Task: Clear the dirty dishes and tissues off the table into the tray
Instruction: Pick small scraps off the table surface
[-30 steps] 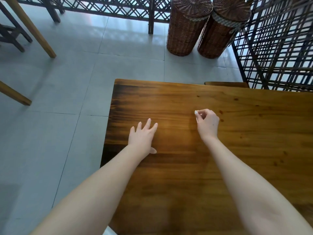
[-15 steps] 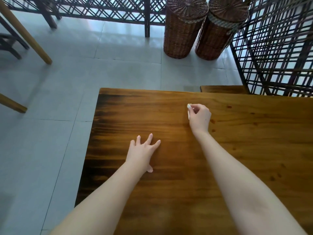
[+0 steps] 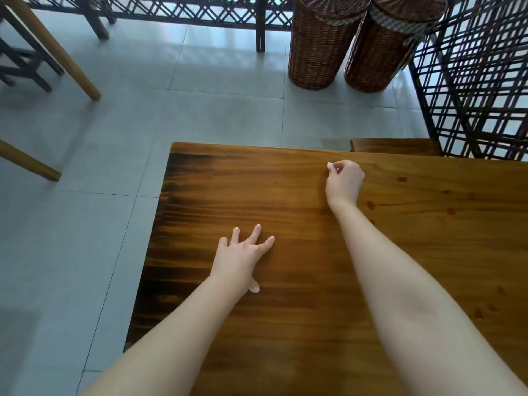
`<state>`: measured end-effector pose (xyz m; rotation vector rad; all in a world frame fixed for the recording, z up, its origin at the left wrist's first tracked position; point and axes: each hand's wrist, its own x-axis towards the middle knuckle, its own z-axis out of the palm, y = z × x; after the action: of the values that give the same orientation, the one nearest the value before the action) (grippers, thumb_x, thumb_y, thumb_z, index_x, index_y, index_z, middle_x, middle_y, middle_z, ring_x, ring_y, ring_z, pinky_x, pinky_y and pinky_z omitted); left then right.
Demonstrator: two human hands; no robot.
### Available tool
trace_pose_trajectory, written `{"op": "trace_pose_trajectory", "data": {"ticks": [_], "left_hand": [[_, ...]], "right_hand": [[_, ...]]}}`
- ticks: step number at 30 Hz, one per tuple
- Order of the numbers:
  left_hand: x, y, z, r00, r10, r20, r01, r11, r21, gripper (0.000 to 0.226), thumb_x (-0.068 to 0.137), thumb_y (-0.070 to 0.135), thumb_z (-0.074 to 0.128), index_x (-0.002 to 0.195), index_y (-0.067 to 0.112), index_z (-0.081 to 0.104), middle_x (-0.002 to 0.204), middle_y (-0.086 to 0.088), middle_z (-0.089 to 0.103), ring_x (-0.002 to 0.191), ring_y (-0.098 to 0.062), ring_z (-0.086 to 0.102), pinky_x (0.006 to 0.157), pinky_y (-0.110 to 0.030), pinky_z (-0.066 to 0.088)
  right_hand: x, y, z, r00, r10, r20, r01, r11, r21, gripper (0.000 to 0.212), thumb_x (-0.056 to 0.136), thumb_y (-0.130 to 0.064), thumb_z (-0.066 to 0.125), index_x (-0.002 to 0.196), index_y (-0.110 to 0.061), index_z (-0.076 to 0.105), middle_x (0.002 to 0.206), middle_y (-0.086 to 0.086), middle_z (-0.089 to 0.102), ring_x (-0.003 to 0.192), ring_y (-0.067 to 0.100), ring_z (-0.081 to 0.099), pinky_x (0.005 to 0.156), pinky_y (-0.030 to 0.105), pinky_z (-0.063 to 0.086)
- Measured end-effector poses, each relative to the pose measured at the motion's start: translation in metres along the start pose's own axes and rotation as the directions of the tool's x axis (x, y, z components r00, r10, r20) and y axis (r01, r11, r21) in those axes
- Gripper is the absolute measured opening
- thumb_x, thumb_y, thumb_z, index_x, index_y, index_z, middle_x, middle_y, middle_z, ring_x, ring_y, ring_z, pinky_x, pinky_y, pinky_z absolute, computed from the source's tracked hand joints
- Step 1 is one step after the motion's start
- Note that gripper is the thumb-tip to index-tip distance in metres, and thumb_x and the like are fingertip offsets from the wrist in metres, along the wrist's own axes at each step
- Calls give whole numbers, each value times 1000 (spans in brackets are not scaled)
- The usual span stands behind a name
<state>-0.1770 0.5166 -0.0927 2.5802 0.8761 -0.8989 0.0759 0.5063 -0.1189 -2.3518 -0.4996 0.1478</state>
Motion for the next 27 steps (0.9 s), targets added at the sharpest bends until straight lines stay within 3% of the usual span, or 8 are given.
{"op": "trace_pose_trajectory", "data": {"ticks": [5, 11, 13, 16, 19, 23, 27], "left_hand": [[0, 1, -1, 1000, -13, 14, 13, 1000, 6, 110, 75, 44, 78, 151, 42, -2, 162, 1, -10, 147, -38, -1, 116, -54, 13], [-6, 5, -8, 999, -33, 26, 33, 999, 2, 108, 77, 37, 78, 152, 41, 1, 162, 1, -8, 147, -37, -1, 116, -53, 14], [-7, 5, -10, 999, -40, 34, 40, 999, 3, 108, 77, 36, 78, 152, 41, 1, 162, 2, -9, 148, -37, -1, 116, -53, 15], [-8, 6, -12, 998, -44, 54, 43, 999, 9, 108, 77, 35, 79, 152, 41, 1, 162, 3, -9, 148, -36, 0, 116, -52, 16], [-9, 7, -13, 997, -54, 47, 54, 999, 3, 107, 77, 34, 79, 152, 42, 3, 162, 3, -8, 148, -35, 0, 116, -53, 17], [-10, 9, -15, 997, -67, 48, 68, 998, -5, 106, 76, 33, 79, 152, 42, 5, 162, 4, -7, 148, -35, 1, 115, -54, 17], [-9, 9, -14, 996, -78, 47, 78, 997, -11, 107, 76, 32, 80, 152, 42, 6, 162, 4, -6, 148, -34, 1, 115, -54, 16]], "right_hand": [[-33, -22, 21, 984, -152, 94, 150, 988, 28, 15, 94, -8, 56, 102, -6, 69, 101, 9, 66, 91, 14, 59, 75, 17, 44], [-46, 5, -2, 837, -469, 281, 516, 848, -121, 20, 96, -2, 47, 104, -4, 65, 98, 10, 62, 91, 23, 57, 83, 33, 51], [-35, 26, -24, 880, -415, 230, 453, 880, -144, 20, 95, -2, 49, 105, -5, 66, 98, 9, 62, 92, 21, 58, 84, 31, 51], [-17, 64, -62, 978, -193, 84, 203, 969, -141, 19, 96, -6, 50, 106, -4, 66, 102, 11, 63, 94, 21, 59, 80, 24, 46], [-12, 84, -84, 999, -43, -9, 42, 991, -125, 20, 95, -10, 54, 110, -5, 67, 107, 12, 65, 99, 21, 61, 81, 24, 46], [-25, 76, -81, 999, -27, 34, 30, 994, -101, 20, 95, -9, 54, 109, -4, 67, 107, 12, 66, 100, 22, 61, 84, 27, 48], [-59, 79, -82, 971, -186, 149, 204, 972, -120, 20, 96, -8, 51, 105, -4, 69, 99, 10, 67, 95, 23, 60, 82, 27, 46]]}}
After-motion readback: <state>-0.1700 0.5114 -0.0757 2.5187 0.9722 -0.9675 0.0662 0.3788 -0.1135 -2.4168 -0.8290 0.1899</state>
